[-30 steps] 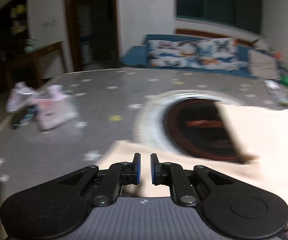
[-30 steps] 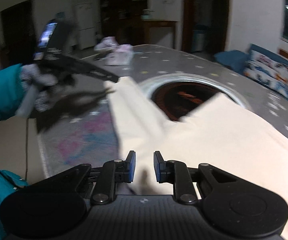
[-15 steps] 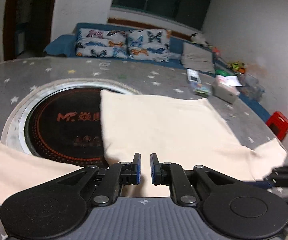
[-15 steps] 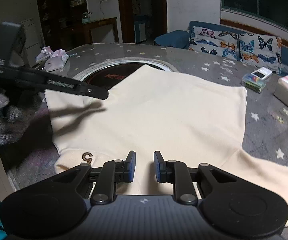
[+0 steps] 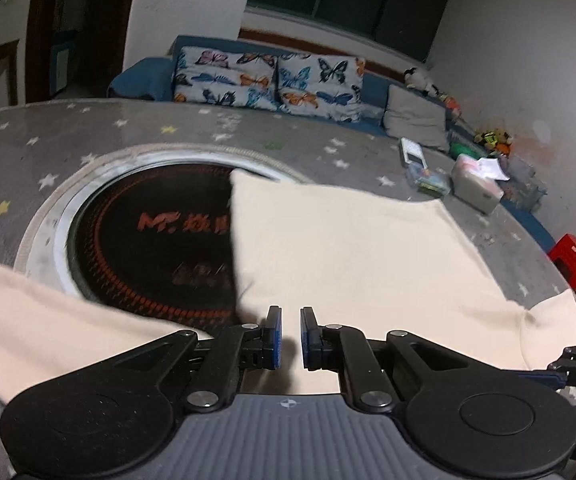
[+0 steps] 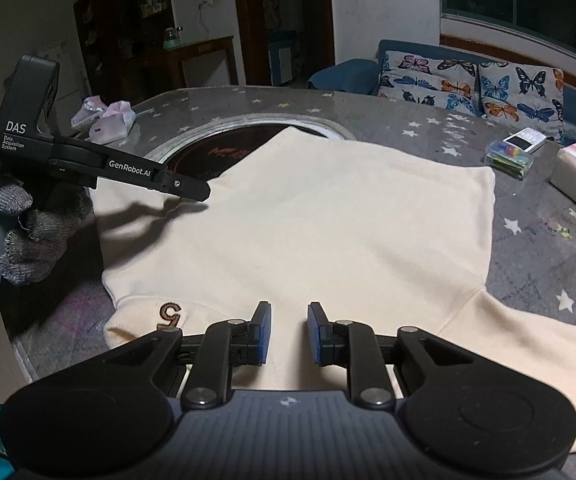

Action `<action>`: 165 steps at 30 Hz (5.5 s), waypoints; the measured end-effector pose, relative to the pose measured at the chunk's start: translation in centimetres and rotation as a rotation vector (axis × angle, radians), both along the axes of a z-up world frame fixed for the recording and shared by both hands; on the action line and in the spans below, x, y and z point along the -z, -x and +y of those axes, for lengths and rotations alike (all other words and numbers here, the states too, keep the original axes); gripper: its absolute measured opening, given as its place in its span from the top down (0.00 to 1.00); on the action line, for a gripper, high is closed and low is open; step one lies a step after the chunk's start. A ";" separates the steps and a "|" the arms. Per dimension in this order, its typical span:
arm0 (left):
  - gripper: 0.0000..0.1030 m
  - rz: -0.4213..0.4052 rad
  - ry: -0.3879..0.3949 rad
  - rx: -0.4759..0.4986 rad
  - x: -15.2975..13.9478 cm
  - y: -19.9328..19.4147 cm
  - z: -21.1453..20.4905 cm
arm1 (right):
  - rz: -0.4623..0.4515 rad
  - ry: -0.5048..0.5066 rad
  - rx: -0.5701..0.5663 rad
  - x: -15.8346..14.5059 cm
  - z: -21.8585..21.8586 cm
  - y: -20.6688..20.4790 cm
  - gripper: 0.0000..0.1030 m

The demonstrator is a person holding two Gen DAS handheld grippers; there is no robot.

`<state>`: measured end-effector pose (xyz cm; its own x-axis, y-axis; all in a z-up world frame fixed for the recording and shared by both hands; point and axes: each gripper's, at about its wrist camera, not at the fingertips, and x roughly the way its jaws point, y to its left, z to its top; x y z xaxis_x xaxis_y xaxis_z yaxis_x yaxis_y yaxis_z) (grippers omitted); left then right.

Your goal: Fold clothes

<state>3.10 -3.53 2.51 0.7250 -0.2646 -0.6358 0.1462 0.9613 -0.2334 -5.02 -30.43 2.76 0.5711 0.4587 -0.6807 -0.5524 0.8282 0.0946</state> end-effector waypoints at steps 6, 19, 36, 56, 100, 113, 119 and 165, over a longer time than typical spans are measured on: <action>0.89 0.045 -0.036 -0.011 1.2 -1.4 -0.3 | -0.009 -0.014 0.051 -0.3 -1.5 0.4 0.81; 0.69 0.022 -0.094 0.031 0.8 -0.7 -1.9 | -0.045 -0.029 0.309 0.1 -8.1 -3.0 0.81; 0.58 -0.001 -0.129 0.067 -0.1 0.0 -3.4 | -0.052 0.035 0.644 1.0 -17.0 -1.3 0.73; 0.56 -0.068 -0.183 0.423 -1.1 4.4 -14.5 | -0.083 -0.055 0.930 2.3 -24.0 0.8 0.81; 0.45 -0.084 -0.144 0.107 -1.7 7.4 -2.2 | -0.341 -0.107 0.224 -11.5 -4.4 1.3 0.96; 0.45 -0.066 -0.109 0.001 -1.3 8.8 2.4 | -0.077 -0.072 -0.120 -3.3 8.7 0.7 0.94; 0.45 -0.085 -0.106 0.049 -1.7 8.8 1.2 | -0.082 -0.054 -0.113 -3.9 6.9 1.6 0.88; 0.84 -0.097 -0.190 0.134 -1.8 6.0 -3.8 | -0.078 0.024 0.254 0.0 -5.1 -2.4 0.76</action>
<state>-2.95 -7.38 4.27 0.7514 -0.2449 -0.6127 0.2883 0.9571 -0.0290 -2.65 -35.55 2.75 0.7170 0.2784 -0.6390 -0.3316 0.9426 0.0386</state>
